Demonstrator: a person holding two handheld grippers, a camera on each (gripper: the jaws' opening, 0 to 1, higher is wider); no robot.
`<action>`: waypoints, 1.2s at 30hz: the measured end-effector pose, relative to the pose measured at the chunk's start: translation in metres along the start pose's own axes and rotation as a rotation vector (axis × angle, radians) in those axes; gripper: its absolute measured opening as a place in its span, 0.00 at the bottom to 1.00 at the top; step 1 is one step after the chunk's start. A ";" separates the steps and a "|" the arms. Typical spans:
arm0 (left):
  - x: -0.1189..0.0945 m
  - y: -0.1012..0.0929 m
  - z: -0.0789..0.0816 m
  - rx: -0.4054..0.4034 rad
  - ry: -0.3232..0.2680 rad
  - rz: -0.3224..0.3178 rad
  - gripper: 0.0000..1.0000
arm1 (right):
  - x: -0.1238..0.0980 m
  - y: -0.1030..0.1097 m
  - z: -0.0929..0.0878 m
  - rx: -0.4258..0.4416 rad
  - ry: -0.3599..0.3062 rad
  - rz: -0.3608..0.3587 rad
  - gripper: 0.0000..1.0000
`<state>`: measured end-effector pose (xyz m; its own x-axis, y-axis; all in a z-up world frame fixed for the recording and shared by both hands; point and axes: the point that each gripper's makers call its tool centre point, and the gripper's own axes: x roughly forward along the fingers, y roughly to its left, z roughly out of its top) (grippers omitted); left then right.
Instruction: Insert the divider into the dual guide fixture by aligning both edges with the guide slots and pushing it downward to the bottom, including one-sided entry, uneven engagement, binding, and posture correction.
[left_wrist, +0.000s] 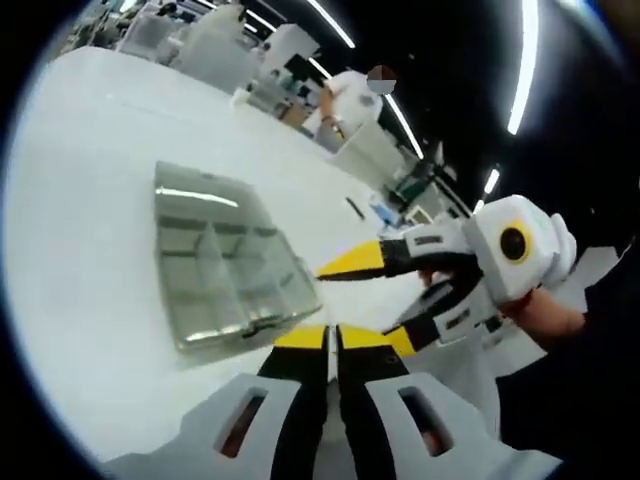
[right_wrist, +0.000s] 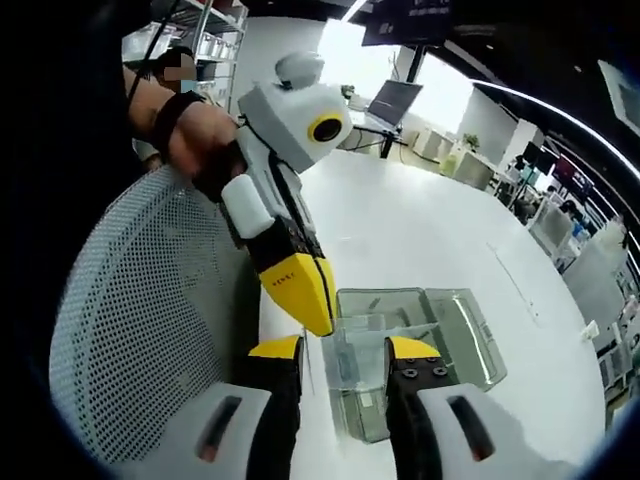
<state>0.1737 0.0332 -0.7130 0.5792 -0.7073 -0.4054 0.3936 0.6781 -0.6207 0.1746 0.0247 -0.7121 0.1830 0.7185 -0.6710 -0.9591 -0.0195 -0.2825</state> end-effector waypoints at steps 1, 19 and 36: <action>0.000 -0.006 0.003 -0.001 -0.013 -0.027 0.00 | 0.001 0.001 0.000 -0.009 0.002 0.005 0.27; 0.000 0.003 -0.002 0.237 0.084 0.075 0.00 | 0.000 -0.004 0.007 -0.114 0.026 0.031 0.21; 0.003 -0.002 -0.014 0.497 0.212 0.076 0.00 | 0.011 0.016 -0.002 -0.269 0.136 0.135 0.10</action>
<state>0.1646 0.0270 -0.7222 0.4826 -0.6425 -0.5953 0.6763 0.7052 -0.2129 0.1618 0.0305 -0.7254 0.1029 0.5978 -0.7950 -0.8885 -0.3040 -0.3436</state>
